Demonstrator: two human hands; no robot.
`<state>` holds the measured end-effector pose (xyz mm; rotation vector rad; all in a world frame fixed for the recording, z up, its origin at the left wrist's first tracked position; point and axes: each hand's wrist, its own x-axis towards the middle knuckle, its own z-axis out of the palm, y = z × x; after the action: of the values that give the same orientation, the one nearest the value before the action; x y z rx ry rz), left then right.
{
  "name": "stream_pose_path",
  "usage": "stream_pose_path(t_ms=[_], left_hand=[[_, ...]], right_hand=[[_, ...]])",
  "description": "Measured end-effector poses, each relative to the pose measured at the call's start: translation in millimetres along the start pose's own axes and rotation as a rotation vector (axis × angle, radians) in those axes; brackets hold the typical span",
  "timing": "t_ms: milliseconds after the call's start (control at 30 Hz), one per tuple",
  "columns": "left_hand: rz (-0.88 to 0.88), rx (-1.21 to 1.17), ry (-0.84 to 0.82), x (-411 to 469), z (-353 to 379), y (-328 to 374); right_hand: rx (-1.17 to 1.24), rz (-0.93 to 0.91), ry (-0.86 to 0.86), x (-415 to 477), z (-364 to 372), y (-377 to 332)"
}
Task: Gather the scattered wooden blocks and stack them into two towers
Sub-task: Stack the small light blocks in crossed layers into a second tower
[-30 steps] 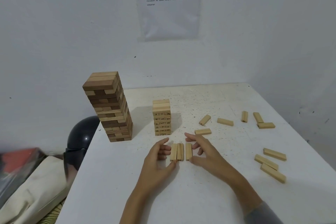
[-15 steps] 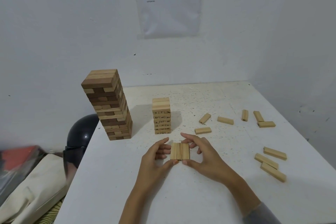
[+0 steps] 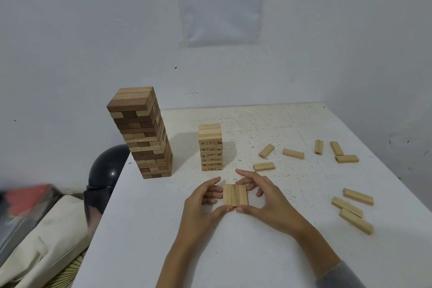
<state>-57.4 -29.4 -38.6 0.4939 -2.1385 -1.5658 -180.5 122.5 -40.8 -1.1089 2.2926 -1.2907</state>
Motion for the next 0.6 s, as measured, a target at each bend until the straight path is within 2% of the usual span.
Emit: stream_pose_path(t_ms=[600], left_hand=[[-0.018, -0.008, 0.033, -0.7, 2.2, 2.4]], right_hand=[[0.025, 0.019, 0.015, -1.0, -2.6, -4.7]])
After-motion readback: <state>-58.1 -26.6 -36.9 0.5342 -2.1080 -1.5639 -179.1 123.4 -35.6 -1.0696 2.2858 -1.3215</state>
